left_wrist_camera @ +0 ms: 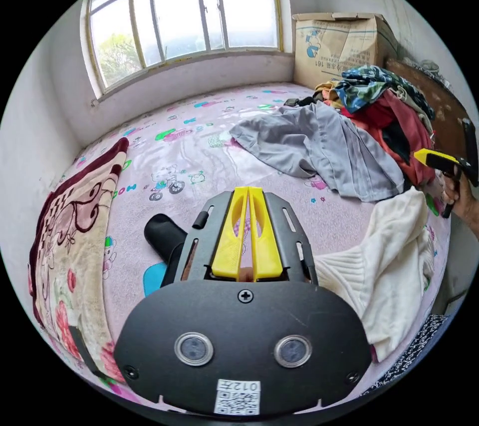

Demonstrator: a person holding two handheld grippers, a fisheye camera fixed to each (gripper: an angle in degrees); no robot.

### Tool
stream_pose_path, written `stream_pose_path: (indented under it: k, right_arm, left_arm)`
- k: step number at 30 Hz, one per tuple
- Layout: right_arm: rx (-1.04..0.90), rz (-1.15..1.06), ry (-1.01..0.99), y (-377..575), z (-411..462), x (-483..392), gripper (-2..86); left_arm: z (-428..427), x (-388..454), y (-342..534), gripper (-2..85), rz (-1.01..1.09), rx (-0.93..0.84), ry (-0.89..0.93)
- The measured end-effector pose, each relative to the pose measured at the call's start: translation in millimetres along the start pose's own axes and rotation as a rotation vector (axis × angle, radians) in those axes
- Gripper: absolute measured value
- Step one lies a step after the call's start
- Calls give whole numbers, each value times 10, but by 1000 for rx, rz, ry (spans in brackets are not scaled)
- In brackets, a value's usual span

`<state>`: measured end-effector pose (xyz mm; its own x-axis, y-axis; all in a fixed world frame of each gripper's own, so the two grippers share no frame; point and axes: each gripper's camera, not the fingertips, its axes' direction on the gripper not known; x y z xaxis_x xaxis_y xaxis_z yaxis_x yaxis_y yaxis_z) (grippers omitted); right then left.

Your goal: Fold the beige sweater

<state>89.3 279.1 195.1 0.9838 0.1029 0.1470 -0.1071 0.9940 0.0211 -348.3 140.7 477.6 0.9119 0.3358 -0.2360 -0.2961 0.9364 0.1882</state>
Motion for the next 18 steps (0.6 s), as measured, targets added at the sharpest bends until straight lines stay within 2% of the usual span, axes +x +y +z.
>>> stream_pose_path:
  k: [7,11,13,18]
  right_arm:
    - [-321,33,-210,-154,1240,-595,33]
    - [-439,24,-182,-208,1682,-822,86]
    - [-499,39,-170,-234,1863,-863,107]
    - [-616,60,-160,-272,2189,-858,90]
  left_arm:
    - [780,-633,398,-2,-34,-76,-10]
    - [921,-919,452,-2,8,-72,-113]
    - [930,-1325,466,-2,-2,-69,-203]
    - [590,-1975,481,-2,-96,-63,-299]
